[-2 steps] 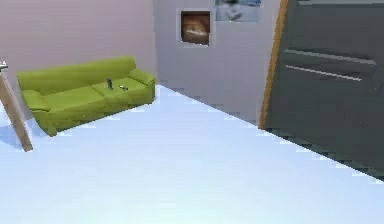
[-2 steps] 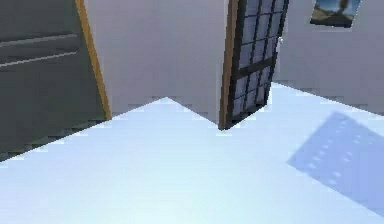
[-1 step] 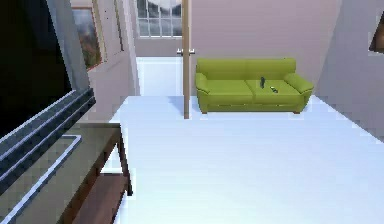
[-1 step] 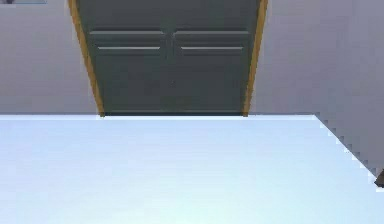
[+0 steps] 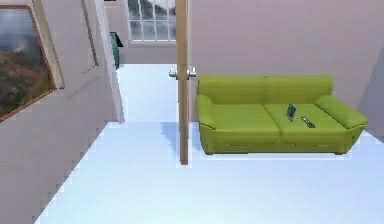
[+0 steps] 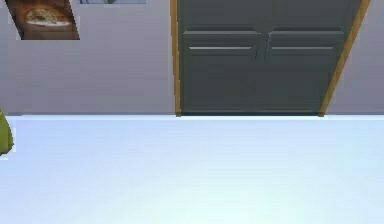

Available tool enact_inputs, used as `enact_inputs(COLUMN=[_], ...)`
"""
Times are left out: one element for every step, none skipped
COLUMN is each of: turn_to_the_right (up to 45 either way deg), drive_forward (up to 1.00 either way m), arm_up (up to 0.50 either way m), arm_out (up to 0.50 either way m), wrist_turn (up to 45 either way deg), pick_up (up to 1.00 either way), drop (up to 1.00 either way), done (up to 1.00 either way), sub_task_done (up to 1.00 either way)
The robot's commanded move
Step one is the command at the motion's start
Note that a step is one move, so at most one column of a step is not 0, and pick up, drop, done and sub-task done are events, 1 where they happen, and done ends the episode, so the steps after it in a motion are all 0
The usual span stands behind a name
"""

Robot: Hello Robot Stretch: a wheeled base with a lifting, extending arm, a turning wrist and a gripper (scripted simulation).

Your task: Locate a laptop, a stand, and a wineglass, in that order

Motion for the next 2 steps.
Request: enact_inputs(turn_to_the_right=[0.0,-36.0], drive_forward=[0.50,0.00], arm_up=[0.00,0.00], arm_out=[0.00,0.00], wrist_turn=[0.0,0.0], pick_up=[0.00,0.00], drop=[0.00,0.00], done=[0.00,0.00], sub_task_done=[0.00,0.00])
